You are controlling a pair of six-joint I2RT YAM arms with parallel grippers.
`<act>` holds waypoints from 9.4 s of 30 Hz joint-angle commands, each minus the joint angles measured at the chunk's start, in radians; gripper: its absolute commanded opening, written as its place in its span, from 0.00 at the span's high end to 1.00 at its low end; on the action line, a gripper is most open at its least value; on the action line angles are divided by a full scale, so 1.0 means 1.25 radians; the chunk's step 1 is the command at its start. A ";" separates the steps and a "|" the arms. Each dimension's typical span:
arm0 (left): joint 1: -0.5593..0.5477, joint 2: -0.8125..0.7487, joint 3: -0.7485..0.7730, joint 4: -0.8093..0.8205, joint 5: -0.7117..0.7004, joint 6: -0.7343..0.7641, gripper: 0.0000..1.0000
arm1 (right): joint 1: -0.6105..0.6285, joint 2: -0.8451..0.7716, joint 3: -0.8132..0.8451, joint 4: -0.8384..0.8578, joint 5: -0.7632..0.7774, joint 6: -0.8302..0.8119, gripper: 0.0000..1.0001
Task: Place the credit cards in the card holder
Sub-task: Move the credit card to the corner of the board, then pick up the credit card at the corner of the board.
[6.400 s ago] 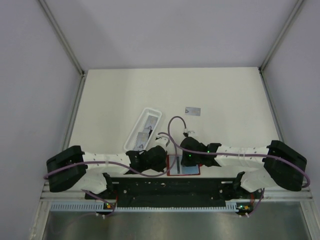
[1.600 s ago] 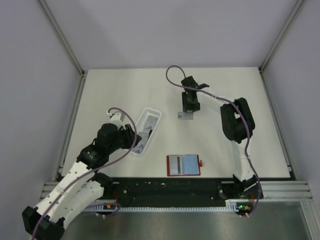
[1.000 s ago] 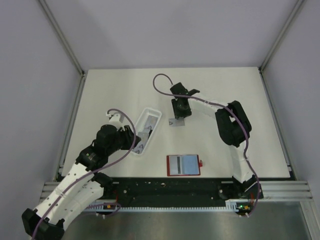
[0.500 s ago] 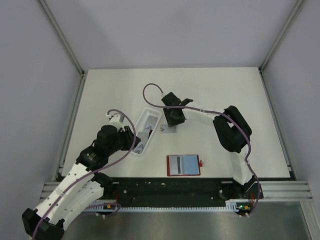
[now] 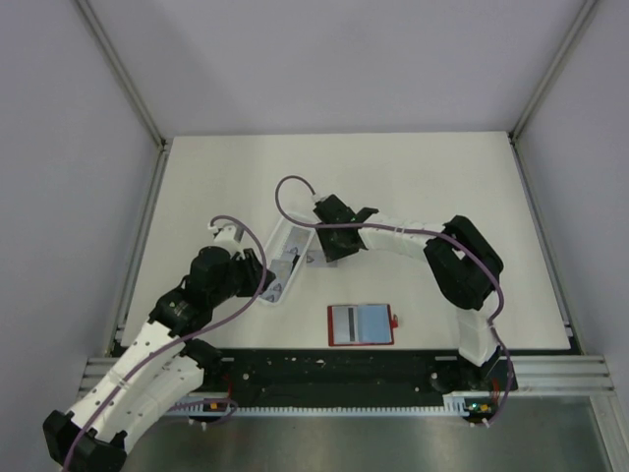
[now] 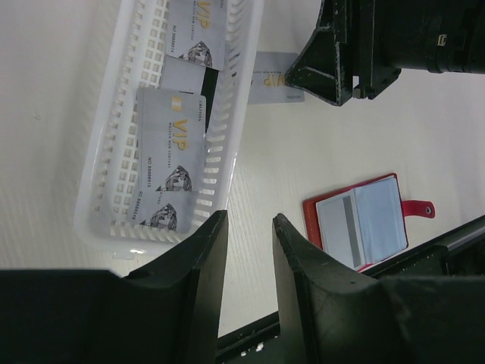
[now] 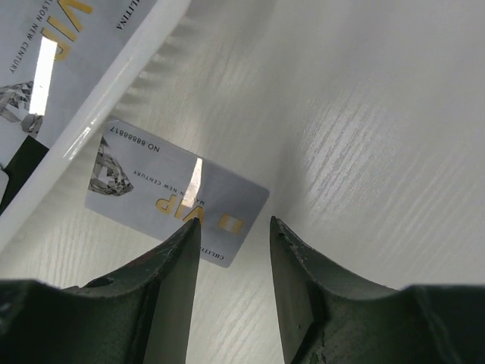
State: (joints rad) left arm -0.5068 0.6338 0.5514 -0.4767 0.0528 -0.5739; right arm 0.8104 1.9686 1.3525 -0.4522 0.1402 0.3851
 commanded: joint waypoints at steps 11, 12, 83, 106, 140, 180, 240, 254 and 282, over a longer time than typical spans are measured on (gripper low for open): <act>0.003 -0.024 0.020 -0.006 -0.019 -0.005 0.64 | 0.006 0.024 0.092 0.068 -0.056 -0.076 0.56; 0.002 -0.024 0.020 -0.006 -0.018 -0.005 0.63 | 0.006 0.025 0.094 0.071 -0.058 -0.081 0.55; 0.002 -0.030 -0.013 0.005 -0.002 -0.018 0.64 | 0.271 0.007 -0.147 -0.026 -0.101 0.247 0.53; 0.002 -0.070 -0.002 -0.036 -0.015 -0.019 0.64 | 0.272 -0.259 -0.265 0.105 0.011 0.263 0.53; 0.002 -0.068 -0.014 -0.025 -0.009 -0.023 0.64 | 0.232 -0.193 -0.320 0.153 -0.085 0.221 0.62; -0.002 -0.098 0.015 -0.032 0.055 -0.017 0.65 | 0.305 -0.476 -0.434 0.391 -0.079 0.277 0.57; -0.612 0.341 -0.212 0.416 -0.177 -0.297 0.81 | 0.468 -0.385 -1.000 1.015 -0.013 0.853 0.82; -0.613 0.264 -0.224 0.340 -0.212 -0.320 0.81 | 0.470 -0.340 -0.975 1.066 -0.025 0.837 0.97; -0.612 -0.075 -0.073 -0.005 -0.480 -0.312 0.51 | 0.432 -0.485 -0.772 0.737 -0.040 0.632 1.00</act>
State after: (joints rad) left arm -1.2675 0.5869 0.3698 -0.4618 -0.4477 -0.9894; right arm 1.3865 1.5429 0.2935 0.7879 0.0353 1.3251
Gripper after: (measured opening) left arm 0.430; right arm 0.005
